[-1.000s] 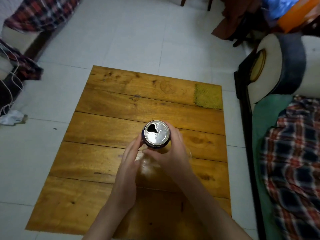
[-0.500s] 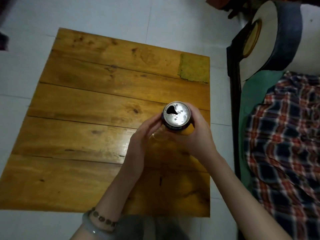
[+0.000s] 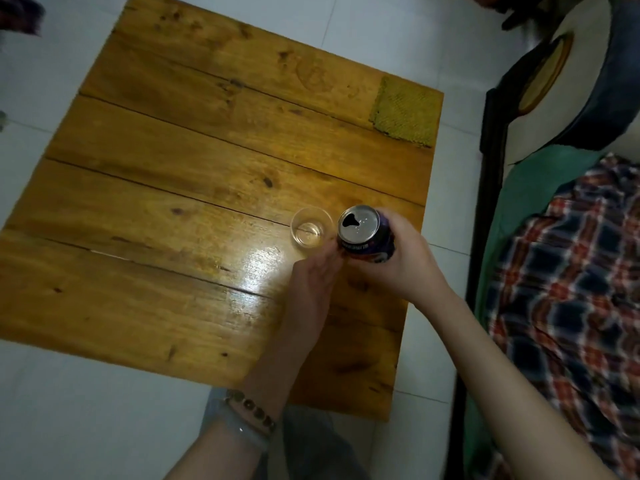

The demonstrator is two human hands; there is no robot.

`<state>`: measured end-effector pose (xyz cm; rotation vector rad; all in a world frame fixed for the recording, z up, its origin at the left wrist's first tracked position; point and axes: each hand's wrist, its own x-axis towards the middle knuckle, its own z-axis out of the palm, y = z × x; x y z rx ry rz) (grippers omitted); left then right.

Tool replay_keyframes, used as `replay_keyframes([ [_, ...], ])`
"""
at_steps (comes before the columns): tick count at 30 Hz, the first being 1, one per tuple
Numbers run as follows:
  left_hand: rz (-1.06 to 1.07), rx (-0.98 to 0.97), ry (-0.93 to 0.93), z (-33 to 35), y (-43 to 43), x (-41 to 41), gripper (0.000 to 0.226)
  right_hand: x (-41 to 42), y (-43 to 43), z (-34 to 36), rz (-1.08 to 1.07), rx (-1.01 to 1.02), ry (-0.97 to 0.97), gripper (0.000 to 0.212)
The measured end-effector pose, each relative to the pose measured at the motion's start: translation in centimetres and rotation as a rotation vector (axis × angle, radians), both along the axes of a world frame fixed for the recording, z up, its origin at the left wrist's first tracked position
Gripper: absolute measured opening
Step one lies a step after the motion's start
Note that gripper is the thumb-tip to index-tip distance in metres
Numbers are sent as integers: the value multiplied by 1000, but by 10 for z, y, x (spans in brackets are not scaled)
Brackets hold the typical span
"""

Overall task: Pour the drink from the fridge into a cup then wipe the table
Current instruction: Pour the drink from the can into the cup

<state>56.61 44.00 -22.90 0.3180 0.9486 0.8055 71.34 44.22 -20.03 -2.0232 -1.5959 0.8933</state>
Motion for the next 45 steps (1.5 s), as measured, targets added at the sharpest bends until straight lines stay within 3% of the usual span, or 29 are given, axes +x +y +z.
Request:
replay_keyframes([
  [6,36,-106,-12,-16,-6,3,52,7,5,-8,131,-33,-90,79],
  [20,109,-223,-87,-24,0,12,52,10,25,-17,238,-107,-250,82],
  [33,75,-229,-192,-24,4,16,42,6,36,-12,263,-109,-374,72],
  [45,70,-209,-233,-21,3,20,40,3,39,-3,297,-130,-469,78],
])
